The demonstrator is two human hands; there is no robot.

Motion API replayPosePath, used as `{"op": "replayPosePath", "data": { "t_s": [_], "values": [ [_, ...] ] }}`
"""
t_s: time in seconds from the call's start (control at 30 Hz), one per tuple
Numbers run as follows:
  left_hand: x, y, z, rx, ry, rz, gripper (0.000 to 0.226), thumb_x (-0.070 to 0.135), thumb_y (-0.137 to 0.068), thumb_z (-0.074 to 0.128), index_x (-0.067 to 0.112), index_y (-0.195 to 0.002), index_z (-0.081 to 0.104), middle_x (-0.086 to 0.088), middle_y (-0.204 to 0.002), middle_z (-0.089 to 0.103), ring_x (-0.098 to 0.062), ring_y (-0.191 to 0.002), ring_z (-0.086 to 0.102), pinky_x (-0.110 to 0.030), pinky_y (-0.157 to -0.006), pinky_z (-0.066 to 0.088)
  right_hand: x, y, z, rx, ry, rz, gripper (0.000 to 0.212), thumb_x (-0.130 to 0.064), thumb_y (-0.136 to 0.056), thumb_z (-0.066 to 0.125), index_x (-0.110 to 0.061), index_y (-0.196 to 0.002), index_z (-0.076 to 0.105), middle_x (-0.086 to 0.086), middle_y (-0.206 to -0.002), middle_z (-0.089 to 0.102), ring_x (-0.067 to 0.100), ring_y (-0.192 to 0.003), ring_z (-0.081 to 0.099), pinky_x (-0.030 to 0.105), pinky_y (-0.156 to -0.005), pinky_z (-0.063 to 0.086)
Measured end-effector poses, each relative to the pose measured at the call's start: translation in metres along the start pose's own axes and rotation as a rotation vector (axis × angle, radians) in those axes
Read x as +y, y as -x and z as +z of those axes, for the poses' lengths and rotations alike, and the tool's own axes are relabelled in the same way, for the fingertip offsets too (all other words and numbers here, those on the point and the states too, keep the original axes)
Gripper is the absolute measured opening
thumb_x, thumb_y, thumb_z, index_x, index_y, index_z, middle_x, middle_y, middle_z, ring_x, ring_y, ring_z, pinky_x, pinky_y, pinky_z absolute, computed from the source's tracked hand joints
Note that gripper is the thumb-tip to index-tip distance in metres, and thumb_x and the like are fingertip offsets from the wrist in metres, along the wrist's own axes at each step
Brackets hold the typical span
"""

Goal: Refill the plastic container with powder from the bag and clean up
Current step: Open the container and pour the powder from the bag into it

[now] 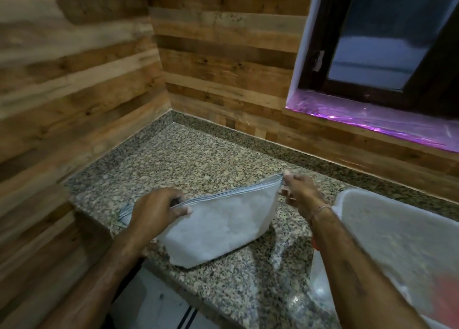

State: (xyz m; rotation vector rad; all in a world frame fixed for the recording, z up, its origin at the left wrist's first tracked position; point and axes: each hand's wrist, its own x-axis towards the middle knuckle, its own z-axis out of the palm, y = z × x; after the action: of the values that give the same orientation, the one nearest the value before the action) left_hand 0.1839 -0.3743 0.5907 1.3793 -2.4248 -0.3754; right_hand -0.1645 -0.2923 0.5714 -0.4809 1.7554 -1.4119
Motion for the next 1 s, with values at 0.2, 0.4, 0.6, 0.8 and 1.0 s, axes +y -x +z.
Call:
{"op": "replayPosePath", "data": {
  "t_s": [0.2,0.4,0.6,0.8,1.0],
  "values": [
    [-0.044,0.050,0.014,0.055,0.620,-0.258,0.052,0.061,-0.070,0.080,0.016,-0.096,0.076,0.002,-0.095,0.078,-0.011,-0.089,0.073,-0.032,-0.079,0.055,0.015,0.017,0.009,-0.135,-0.099,0.008,0.014,-0.025,-0.109,0.052,-0.021,-0.102,0.063,-0.002,-0.089,0.067,0.014,-0.075,0.063,0.025,-0.058,0.043],
    [-0.043,0.074,0.040,0.147,0.752,-0.343,0.068,0.032,-0.084,0.085,-0.014,-0.128,0.061,-0.013,-0.091,0.077,-0.021,-0.097,0.073,-0.029,-0.079,0.058,0.041,0.013,0.019,-0.085,-0.105,0.006,0.018,-0.021,-0.103,0.064,-0.020,-0.085,0.062,0.001,-0.085,0.067,0.016,-0.075,0.061,0.028,-0.062,0.046],
    [-0.030,0.080,0.045,0.123,0.743,-0.445,0.038,0.005,-0.087,0.080,0.013,-0.063,0.052,0.012,-0.046,0.038,0.001,-0.046,0.036,-0.026,-0.051,0.031,0.049,0.010,0.023,0.056,-0.119,-0.051,0.027,-0.017,-0.103,0.064,-0.018,-0.076,0.058,0.005,-0.072,0.060,0.016,-0.061,0.058,0.027,-0.058,0.052],
    [-0.030,0.080,0.048,0.300,0.674,-0.516,0.054,0.023,-0.083,0.085,0.009,-0.061,0.038,-0.003,-0.058,0.034,-0.013,-0.054,0.033,-0.027,-0.052,0.027,0.064,0.003,0.018,0.190,-0.039,0.004,0.034,-0.023,-0.096,0.072,-0.016,-0.065,0.062,0.008,-0.081,0.065,0.023,-0.081,0.058,0.043,-0.069,0.057],
    [-0.034,0.074,0.051,0.396,0.527,-0.448,0.054,0.028,-0.090,0.078,0.014,-0.058,0.037,-0.002,-0.057,0.036,-0.019,-0.055,0.036,-0.032,-0.056,0.027,0.065,0.008,0.009,0.174,-0.085,0.043,0.038,-0.031,-0.102,0.065,-0.015,-0.068,0.057,0.005,-0.069,0.057,0.019,-0.064,0.052,0.028,-0.057,0.045]
  ]
}}
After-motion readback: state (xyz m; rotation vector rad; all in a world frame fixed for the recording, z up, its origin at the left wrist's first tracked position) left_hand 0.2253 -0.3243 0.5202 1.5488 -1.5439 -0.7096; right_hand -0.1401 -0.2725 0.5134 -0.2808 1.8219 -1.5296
